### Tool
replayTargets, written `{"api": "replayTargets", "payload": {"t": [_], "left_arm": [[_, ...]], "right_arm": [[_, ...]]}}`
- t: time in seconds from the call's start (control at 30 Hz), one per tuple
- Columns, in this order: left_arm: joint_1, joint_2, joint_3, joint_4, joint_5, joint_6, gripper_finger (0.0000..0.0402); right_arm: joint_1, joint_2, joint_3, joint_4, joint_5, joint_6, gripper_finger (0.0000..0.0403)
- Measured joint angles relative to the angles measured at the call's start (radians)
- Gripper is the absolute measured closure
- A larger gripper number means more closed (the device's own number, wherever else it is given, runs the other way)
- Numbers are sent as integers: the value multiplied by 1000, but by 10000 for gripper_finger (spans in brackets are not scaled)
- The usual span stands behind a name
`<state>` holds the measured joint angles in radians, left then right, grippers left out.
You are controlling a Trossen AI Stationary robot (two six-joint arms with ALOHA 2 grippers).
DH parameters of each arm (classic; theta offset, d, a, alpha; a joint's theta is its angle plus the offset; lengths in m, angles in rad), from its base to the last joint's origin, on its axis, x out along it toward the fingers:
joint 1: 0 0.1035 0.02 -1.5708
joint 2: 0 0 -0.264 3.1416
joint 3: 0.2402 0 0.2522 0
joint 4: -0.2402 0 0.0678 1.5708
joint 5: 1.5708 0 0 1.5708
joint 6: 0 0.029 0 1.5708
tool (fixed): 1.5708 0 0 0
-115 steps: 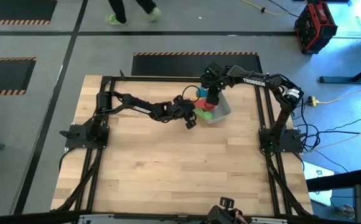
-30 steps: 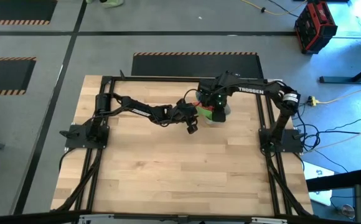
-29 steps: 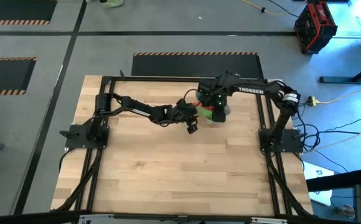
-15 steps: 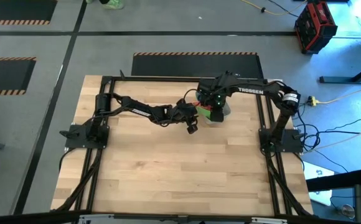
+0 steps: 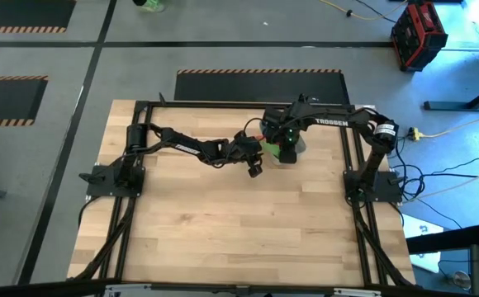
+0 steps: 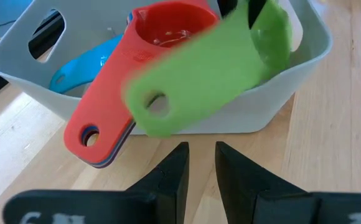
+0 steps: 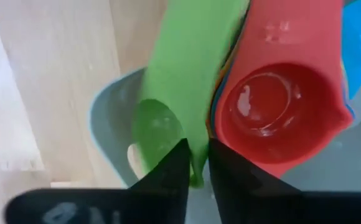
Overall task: Nest measuring cups in basket
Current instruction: Stack the green measuring cup on top of the red measuring cup into the gray bin
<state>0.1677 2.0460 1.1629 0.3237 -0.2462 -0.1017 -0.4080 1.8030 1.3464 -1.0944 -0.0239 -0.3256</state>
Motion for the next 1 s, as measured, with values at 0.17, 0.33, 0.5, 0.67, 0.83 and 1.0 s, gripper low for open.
{"api": "replayTargets", "payload": {"t": [0.17, 0.33, 0.5, 0.67, 0.83, 1.0], "left_arm": [[0, 0, 0, 0, 0, 0, 331], [0, 0, 0, 0, 0, 0, 331], [-13, -14, -2, 0, 0, 0, 331], [-27, -49, -1, 2, 1, 5, 331], [-39, -78, 0, -16, 1, 8, 331], [-51, -92, 0, -15, 3, 8, 331]], "right_arm": [[0, 0, 0, 6, 0, 0, 380], [0, 0, 3, 1, 0, 2, 383], [0, 0, 57, -46, -3, -8, 368], [0, 0, 131, -73, -2, -113, 390], [-11, 0, 158, -74, -2, -261, 377], [-37, 1, 153, -76, -1, -384, 369]]}}
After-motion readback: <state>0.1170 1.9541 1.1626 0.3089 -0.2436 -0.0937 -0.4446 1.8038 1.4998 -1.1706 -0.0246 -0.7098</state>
